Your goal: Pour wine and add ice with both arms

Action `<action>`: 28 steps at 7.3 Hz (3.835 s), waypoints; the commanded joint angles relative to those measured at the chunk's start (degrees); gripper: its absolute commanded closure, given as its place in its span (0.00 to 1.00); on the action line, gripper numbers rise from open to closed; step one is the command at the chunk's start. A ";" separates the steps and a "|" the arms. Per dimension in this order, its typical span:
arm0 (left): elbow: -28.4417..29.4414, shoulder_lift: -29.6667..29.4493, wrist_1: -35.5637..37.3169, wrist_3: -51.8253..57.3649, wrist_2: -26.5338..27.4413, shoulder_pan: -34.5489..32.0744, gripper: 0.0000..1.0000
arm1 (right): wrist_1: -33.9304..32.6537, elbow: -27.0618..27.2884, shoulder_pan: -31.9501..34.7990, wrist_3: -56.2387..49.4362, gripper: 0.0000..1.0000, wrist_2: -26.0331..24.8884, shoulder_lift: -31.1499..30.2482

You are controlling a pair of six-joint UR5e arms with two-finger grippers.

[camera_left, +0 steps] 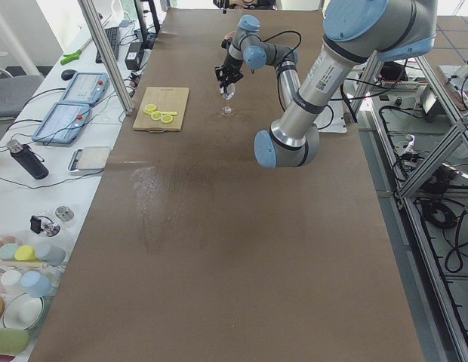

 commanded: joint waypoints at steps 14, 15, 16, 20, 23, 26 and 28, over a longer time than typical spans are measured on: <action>0.42 -6.99 17.51 1.79 12.71 5.27 1.00 | 0.00 -0.50 0.00 0.02 0.00 0.44 0.09; 0.77 -7.25 18.38 1.79 13.41 5.44 1.00 | 0.00 -0.50 0.00 0.11 0.00 0.44 0.00; 0.77 -7.60 19.43 1.70 13.51 5.53 1.00 | -0.09 -0.50 0.00 0.02 0.00 0.53 0.00; 1.21 -10.33 24.89 1.61 16.23 7.38 1.00 | 0.00 -0.67 0.00 0.02 0.00 0.53 0.09; 2.27 -11.12 24.72 1.43 17.38 7.82 1.00 | 0.00 -0.67 0.00 0.02 0.00 0.88 0.00; 1.39 -10.86 23.93 1.87 16.85 7.64 1.00 | 0.00 -0.85 0.00 0.02 0.00 0.88 0.09; -1.59 -9.63 22.53 4.14 16.67 7.29 1.00 | 0.00 -0.85 0.00 0.02 0.00 0.88 0.17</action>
